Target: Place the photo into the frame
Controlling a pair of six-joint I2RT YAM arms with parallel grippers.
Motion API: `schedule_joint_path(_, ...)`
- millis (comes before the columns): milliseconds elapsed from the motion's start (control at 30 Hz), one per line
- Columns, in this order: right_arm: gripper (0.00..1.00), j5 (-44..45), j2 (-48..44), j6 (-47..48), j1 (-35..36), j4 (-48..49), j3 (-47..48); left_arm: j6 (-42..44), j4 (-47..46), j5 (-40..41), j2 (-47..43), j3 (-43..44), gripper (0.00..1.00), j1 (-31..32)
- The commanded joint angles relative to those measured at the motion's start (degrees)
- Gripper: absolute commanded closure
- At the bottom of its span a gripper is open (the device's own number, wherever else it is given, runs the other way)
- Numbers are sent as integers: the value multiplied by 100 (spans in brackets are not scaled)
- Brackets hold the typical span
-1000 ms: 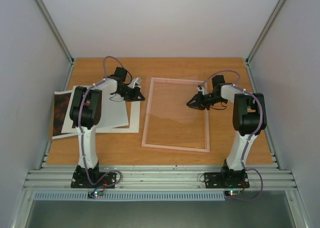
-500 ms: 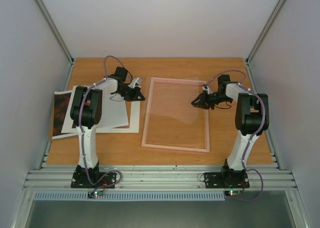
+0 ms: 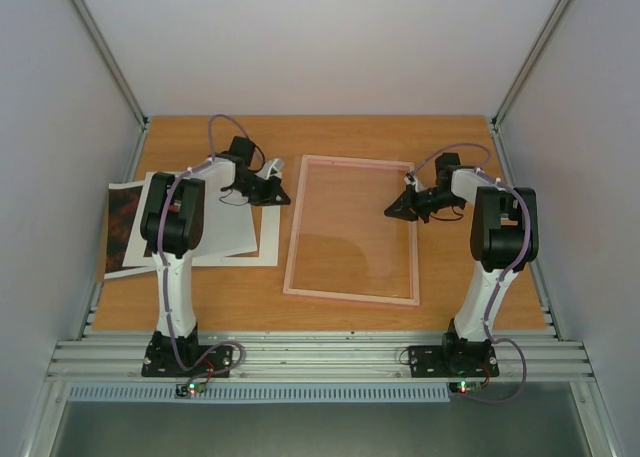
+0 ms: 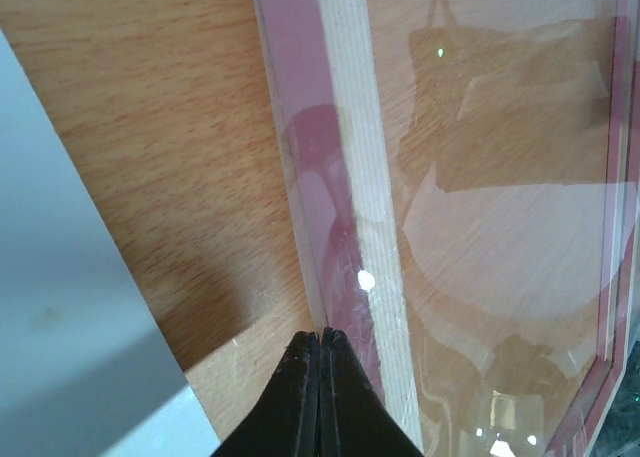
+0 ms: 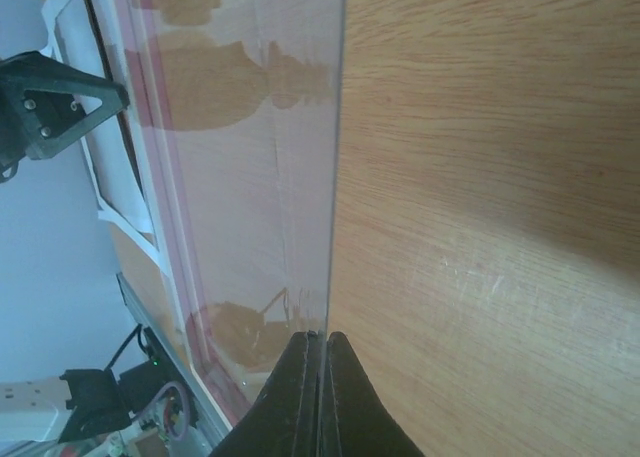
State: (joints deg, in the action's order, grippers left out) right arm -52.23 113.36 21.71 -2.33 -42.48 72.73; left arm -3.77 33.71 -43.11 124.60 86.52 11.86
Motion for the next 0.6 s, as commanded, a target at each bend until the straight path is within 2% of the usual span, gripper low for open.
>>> schedule_joint_path(0, 99, 78, -227, 123, -13, 78, -126, 80, -57, -21, -93, -130, 99, 18)
schedule_joint_path(100, 99, 134, -257, 124, -13, 161, -189, 73, -64, 17, -93, -114, 95, 19)
schedule_joint_path(233, 99, 183, -303, 176, -13, 236, -297, 78, -30, 78, -84, -75, 81, 19)
schedule_joint_path(400, 99, 262, -356, 347, -18, 197, -329, 61, 13, 167, -71, -27, 54, 24)
schedule_joint_path(567, 99, 376, -396, 477, -18, 138, -321, 43, 34, 268, -49, 50, 42, 25)
